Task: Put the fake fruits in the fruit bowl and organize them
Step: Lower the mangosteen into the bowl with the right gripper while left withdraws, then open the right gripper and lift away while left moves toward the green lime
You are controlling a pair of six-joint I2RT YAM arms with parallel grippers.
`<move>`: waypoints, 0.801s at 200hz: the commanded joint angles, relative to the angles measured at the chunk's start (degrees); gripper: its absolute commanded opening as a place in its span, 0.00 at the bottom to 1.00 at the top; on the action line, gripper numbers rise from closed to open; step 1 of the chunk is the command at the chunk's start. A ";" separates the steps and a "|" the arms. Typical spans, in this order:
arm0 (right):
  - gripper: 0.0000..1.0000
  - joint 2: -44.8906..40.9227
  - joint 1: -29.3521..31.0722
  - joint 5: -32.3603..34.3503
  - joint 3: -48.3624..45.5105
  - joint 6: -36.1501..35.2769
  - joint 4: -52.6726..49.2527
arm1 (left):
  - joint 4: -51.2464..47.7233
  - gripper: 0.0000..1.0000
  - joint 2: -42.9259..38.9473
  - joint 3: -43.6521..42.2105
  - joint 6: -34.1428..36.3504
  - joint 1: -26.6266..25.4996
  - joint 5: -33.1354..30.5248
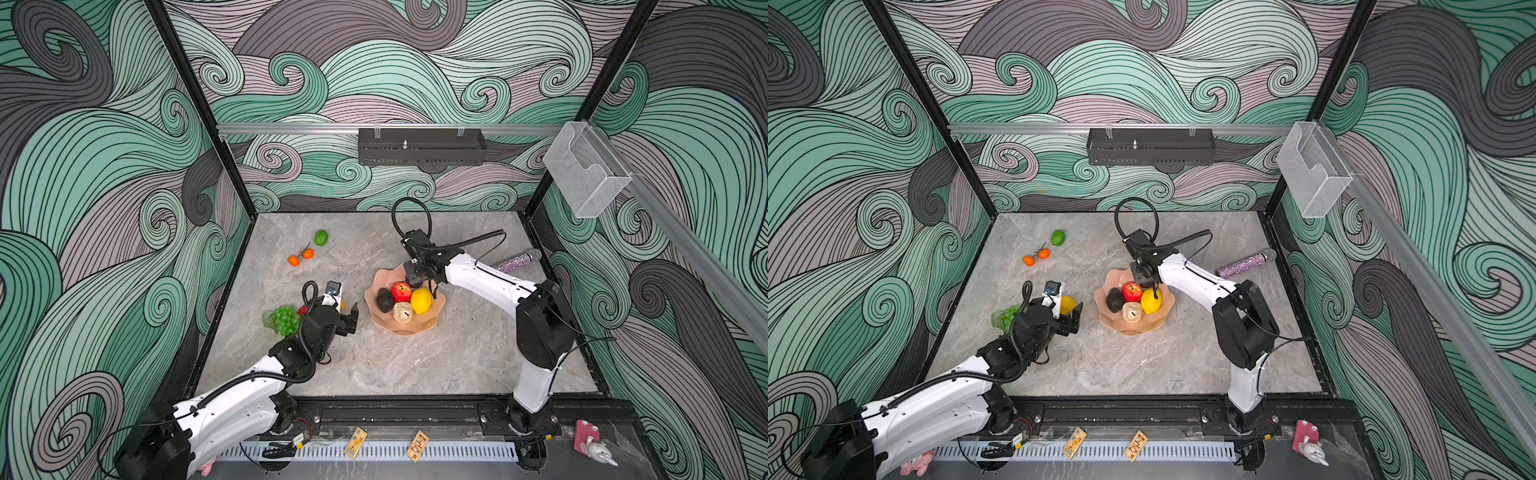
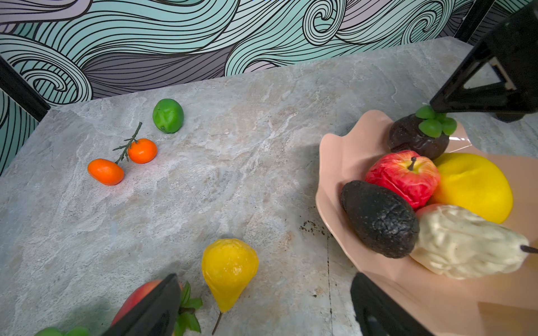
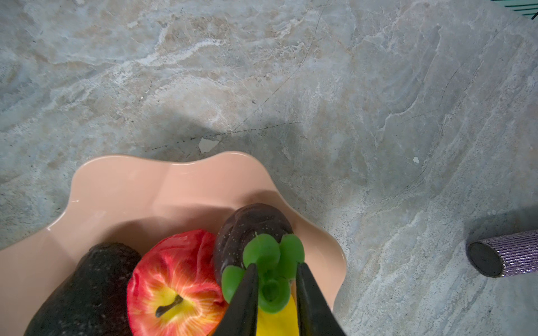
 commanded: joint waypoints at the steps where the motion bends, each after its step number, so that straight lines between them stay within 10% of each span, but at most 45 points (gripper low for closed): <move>1: 0.27 -0.06 -0.24 0.38 1.27 0.32 -0.87 | 1.01 0.94 -0.01 1.06 0.26 0.32 -0.43; 117: 0.53 -15.31 -0.15 -2.83 1.17 2.99 -8.82 | -7.66 0.93 7.45 14.15 -11.53 0.91 3.02; 160: 0.64 -31.11 -0.16 -5.41 -8.62 4.64 -8.66 | -19.87 0.93 18.01 30.20 -18.61 10.12 9.51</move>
